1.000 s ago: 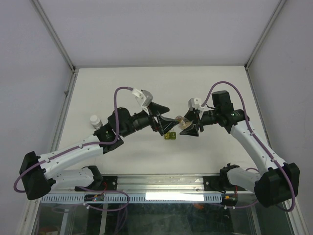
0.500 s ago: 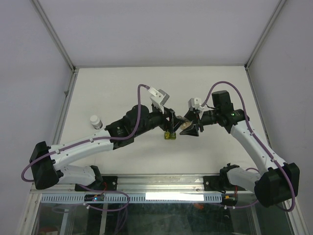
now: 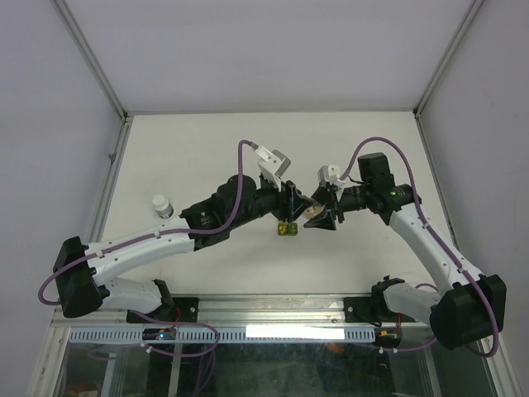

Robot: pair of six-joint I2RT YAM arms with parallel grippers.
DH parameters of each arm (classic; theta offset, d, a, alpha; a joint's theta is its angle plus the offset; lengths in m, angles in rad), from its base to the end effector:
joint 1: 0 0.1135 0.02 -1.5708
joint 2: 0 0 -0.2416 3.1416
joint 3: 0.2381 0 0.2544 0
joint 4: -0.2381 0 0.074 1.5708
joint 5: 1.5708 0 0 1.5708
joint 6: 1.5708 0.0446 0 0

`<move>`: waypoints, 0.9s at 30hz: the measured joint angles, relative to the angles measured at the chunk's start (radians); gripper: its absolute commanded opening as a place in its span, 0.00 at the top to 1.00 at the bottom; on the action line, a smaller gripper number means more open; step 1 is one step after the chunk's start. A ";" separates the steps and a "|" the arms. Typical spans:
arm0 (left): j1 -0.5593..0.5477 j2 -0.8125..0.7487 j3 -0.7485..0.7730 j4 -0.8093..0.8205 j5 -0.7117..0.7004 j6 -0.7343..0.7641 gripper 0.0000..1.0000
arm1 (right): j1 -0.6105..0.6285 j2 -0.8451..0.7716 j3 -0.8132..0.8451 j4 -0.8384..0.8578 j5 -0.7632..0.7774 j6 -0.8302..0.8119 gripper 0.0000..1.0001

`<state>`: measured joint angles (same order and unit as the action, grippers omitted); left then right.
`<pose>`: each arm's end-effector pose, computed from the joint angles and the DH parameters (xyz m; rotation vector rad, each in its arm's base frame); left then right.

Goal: Sort the pills into containers

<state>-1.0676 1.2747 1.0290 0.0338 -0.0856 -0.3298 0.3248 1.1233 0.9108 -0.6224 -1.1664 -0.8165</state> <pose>0.1575 -0.2782 0.3177 0.6166 1.7750 -0.9141 0.2061 0.1126 0.2700 -1.4748 1.3770 1.0679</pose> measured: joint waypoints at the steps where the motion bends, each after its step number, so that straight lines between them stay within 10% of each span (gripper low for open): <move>1: 0.000 0.002 0.002 -0.001 0.003 0.000 0.53 | 0.000 0.000 0.000 0.000 0.001 0.000 1.00; 19: 0.000 0.014 0.016 -0.035 0.033 0.000 0.53 | 0.000 0.000 0.000 0.000 0.000 0.001 1.00; 27: 0.002 0.015 0.022 -0.054 0.061 0.014 0.84 | 0.000 0.000 0.000 -0.003 0.000 0.001 1.00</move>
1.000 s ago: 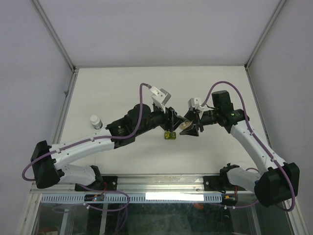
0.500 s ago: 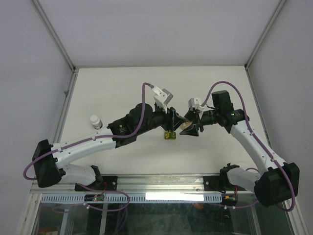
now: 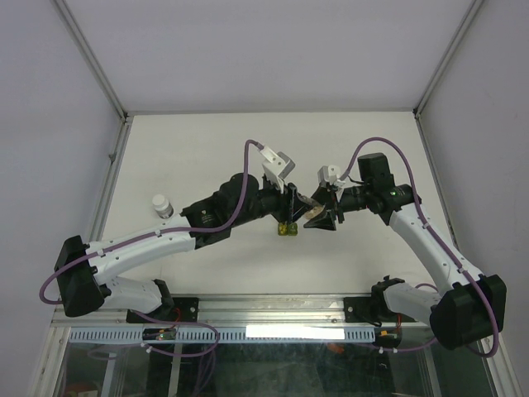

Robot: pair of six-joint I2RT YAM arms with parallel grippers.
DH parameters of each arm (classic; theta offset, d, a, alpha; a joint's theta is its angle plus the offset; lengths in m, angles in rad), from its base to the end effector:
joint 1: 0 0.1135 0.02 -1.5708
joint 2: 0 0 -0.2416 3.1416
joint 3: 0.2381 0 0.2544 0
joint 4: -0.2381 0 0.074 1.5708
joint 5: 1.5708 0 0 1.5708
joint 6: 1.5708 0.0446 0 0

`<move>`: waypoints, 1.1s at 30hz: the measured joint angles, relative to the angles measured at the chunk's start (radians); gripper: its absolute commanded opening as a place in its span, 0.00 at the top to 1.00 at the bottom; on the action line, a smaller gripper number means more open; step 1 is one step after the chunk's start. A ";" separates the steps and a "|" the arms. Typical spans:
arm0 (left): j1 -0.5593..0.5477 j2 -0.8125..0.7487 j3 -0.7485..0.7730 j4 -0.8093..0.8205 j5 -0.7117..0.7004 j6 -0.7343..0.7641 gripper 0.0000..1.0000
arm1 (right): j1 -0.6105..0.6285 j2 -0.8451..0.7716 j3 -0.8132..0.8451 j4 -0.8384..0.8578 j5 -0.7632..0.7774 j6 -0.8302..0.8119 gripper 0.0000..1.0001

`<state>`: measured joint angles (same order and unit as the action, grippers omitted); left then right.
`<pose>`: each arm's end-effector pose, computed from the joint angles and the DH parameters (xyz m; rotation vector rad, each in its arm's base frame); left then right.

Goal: Sort the pills into containers

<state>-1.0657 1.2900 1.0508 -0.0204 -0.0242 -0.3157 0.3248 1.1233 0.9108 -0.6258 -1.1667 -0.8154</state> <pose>0.1568 -0.2813 0.3149 0.6928 1.8092 -0.9311 0.2058 0.1126 0.2698 -1.4739 1.3808 1.0711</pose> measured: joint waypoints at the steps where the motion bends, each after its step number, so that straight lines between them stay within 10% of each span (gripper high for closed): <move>1: 0.000 0.000 0.000 0.000 0.005 0.010 0.90 | 0.000 0.000 0.000 0.000 0.000 0.000 1.00; 11: 0.024 0.000 0.001 0.006 0.122 0.164 1.00 | 0.000 0.000 0.000 -0.002 -0.004 -0.007 1.00; 17: 0.044 0.002 0.001 0.011 0.166 0.177 1.00 | 0.000 0.000 0.000 0.006 -0.002 0.012 0.04; 33: 0.211 -0.024 -0.124 0.012 0.224 0.175 1.00 | -0.037 -0.002 0.000 0.055 0.004 0.082 0.01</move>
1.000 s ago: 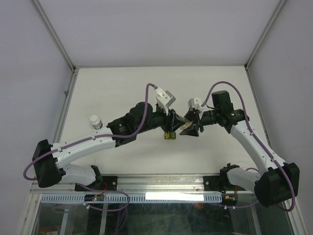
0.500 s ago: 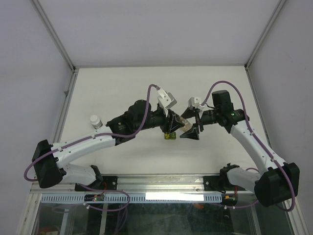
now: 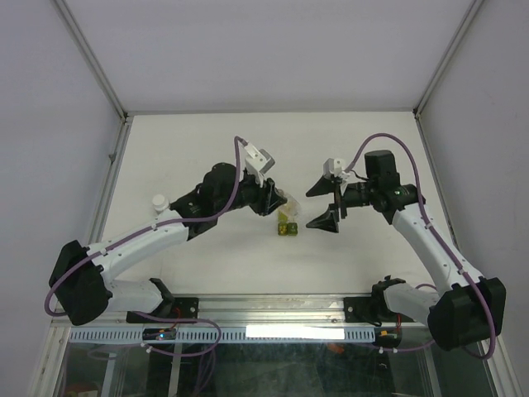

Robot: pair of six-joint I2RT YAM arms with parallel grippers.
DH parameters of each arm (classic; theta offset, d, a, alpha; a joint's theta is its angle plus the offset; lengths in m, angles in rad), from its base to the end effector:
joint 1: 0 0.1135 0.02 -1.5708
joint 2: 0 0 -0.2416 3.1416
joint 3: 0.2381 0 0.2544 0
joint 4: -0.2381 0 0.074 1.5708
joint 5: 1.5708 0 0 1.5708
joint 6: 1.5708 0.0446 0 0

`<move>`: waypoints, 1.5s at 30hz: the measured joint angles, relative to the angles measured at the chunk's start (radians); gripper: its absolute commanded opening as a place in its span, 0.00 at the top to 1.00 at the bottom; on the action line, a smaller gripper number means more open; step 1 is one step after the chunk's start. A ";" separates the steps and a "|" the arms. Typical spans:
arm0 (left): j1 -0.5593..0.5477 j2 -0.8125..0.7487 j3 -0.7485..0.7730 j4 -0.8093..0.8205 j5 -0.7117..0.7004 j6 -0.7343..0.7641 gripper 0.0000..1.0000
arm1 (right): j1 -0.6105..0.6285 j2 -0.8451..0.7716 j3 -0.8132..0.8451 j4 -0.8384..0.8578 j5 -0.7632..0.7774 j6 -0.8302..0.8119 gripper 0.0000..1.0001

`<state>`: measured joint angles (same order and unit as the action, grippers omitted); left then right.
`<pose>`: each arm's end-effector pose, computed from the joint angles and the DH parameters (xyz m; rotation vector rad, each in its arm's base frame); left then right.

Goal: Sort the pills into containers

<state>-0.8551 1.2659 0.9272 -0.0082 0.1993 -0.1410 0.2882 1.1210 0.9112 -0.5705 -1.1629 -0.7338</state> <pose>0.1976 -0.2407 0.2784 0.8313 1.8265 -0.8470 0.2131 0.1059 0.2738 -1.4040 1.4231 1.0581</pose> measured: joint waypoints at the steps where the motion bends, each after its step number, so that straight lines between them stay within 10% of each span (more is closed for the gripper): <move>1: 0.029 -0.003 -0.009 -0.001 -0.010 0.000 1.00 | -0.009 -0.003 0.000 0.001 0.000 0.003 0.01; 8: 0.206 0.075 0.056 -0.031 -0.134 0.017 1.00 | -0.039 -0.030 0.000 0.048 0.005 0.056 0.00; 23: 0.289 0.863 0.845 -0.302 -0.372 0.186 0.99 | -0.064 -0.037 -0.003 0.126 0.041 0.142 0.01; 33: 0.289 0.999 1.070 -0.380 -0.398 0.235 0.15 | -0.066 -0.037 -0.003 0.132 0.048 0.152 0.01; 45: 0.289 0.808 0.863 -0.347 -0.272 0.195 0.13 | -0.082 -0.017 -0.063 0.269 0.061 0.280 0.01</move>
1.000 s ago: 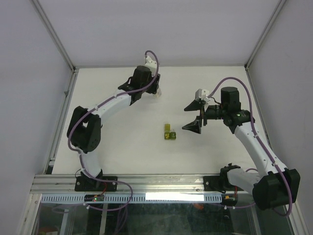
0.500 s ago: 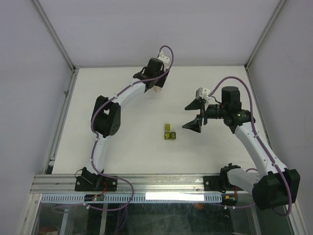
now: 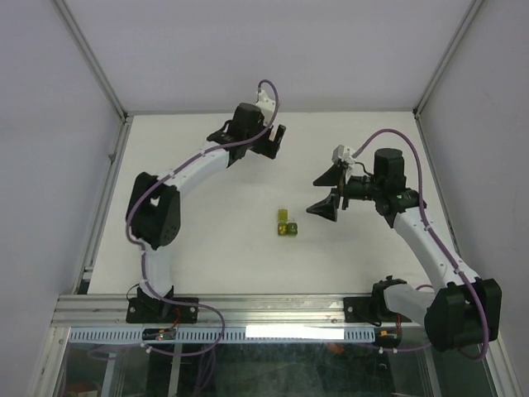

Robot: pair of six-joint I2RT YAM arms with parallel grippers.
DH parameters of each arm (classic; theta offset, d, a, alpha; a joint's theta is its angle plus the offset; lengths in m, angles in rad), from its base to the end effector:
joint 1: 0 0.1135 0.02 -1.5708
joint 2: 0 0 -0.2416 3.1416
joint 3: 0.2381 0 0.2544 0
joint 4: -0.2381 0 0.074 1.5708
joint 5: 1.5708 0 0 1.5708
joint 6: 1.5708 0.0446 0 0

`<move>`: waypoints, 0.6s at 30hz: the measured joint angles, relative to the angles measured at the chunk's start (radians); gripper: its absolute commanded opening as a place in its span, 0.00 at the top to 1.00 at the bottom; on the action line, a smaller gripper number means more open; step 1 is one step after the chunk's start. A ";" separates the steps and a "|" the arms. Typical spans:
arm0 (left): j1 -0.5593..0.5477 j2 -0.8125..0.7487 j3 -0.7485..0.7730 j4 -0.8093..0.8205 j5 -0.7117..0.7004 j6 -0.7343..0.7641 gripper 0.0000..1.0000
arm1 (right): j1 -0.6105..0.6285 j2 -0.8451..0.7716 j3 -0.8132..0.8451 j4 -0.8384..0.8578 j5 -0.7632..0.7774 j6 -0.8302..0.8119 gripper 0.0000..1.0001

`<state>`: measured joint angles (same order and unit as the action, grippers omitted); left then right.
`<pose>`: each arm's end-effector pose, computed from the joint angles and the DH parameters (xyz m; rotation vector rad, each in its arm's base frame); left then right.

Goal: Sort the pills into containers

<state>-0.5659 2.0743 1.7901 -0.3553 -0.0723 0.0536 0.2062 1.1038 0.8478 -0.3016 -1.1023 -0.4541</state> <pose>0.4118 -0.2577 0.2427 0.6370 2.1224 -0.2046 0.2321 0.0892 0.2749 -1.1825 1.5272 0.9897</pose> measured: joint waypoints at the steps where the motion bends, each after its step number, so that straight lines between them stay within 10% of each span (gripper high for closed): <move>1: -0.002 -0.080 -0.108 0.043 0.032 -0.005 0.13 | -0.002 0.002 -0.013 0.027 0.004 0.028 0.00; 10: -0.085 -0.887 -1.112 0.656 0.383 -0.058 0.26 | -0.014 0.182 -0.101 0.297 0.079 0.355 0.26; 18: -0.080 -0.854 -1.341 0.852 0.385 -0.327 0.39 | 0.012 0.453 -0.015 0.164 0.135 0.338 0.35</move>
<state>-0.6460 1.2201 0.4492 0.4969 0.3122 -0.2733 0.2180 1.5570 0.8330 -0.1371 -0.9672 -0.1158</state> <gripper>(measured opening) 0.673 0.650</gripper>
